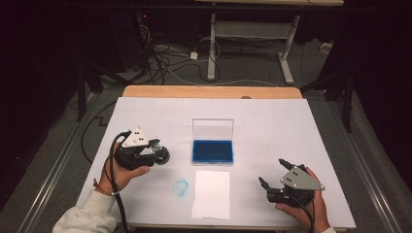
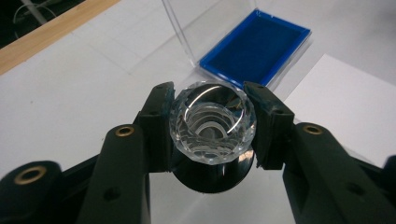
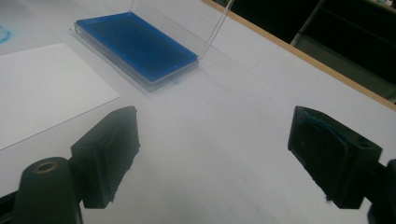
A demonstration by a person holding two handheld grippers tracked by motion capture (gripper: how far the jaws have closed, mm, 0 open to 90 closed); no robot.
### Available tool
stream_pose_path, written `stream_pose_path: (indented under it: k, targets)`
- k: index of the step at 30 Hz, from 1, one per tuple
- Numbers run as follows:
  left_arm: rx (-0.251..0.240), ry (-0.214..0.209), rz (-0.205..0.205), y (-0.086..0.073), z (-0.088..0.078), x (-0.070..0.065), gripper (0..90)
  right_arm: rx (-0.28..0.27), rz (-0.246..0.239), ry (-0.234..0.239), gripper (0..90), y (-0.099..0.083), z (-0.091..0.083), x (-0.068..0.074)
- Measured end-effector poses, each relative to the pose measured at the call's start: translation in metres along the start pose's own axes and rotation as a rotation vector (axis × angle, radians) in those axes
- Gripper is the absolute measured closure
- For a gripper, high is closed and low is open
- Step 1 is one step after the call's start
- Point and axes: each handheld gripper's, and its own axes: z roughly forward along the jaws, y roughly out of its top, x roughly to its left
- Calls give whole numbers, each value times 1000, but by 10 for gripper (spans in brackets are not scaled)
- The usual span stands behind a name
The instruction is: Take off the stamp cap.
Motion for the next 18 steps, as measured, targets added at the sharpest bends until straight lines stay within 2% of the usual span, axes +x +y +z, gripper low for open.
stream_pose_path:
  k: [10,13,15,18]
  targets:
    - [-29,-64,48,26,17,-17,547,-9,-31,34,165,17,12,5]
    - [-38,-86,54,33,23,-22,547,-17,-45,69,173,25,18,8]
    - [-38,-94,61,37,26,-25,547,-39,-47,117,166,37,25,11]
    - [-51,-117,66,42,31,-28,547,-63,-54,143,168,45,30,15]
